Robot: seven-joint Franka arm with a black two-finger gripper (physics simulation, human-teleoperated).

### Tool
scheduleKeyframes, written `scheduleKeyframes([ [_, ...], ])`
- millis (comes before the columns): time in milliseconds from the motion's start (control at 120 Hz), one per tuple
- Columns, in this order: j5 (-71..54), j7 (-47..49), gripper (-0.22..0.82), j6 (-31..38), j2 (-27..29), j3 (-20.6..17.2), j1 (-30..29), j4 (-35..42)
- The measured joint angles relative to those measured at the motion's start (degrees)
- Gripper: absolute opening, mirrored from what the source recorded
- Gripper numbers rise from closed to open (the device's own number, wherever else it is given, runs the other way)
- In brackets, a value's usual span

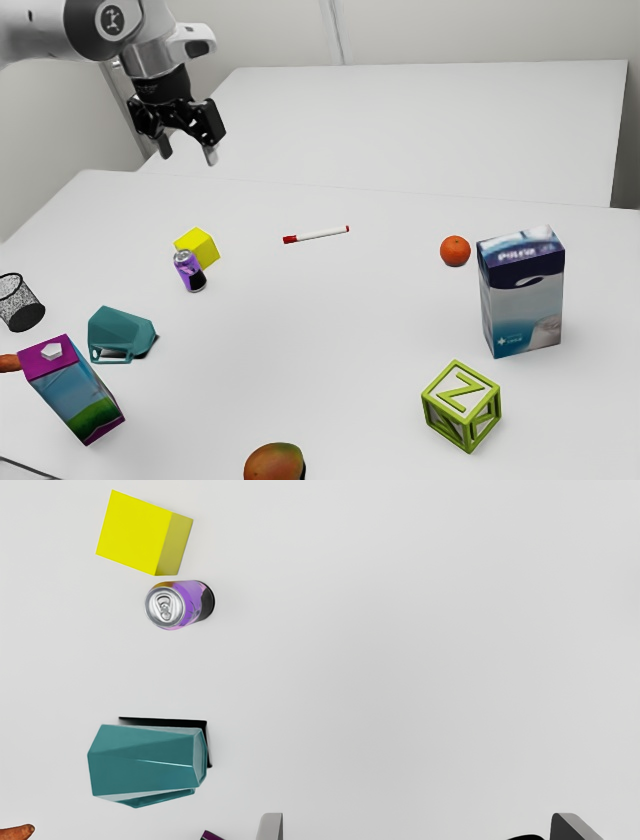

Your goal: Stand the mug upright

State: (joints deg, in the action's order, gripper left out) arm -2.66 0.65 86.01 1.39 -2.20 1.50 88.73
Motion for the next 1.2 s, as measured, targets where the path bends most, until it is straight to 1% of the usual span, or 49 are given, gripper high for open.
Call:
scheduleKeyframes([
  [133,-0.04,0.10,0.58,0.01,0.09,0.04,0.02,0.08],
  [275,0.00,0.09,0.58,-0.19,2.66,0.37,-0.08,2.43],
  [367,0.02,0.02,0.58,-0.86,4.09,0.70,-1.27,3.37],
  [642,1.28,-2.77,0.58,-2.96,4.88,0.99,-11.54,4.52],
  [967,5.46,-10.90,0.58,-2.82,2.36,1.63,-22.37,6.22],
  [1200,7.77,-18.41,0.58,1.77,1.61,3.29,-26.57,12.02],
])
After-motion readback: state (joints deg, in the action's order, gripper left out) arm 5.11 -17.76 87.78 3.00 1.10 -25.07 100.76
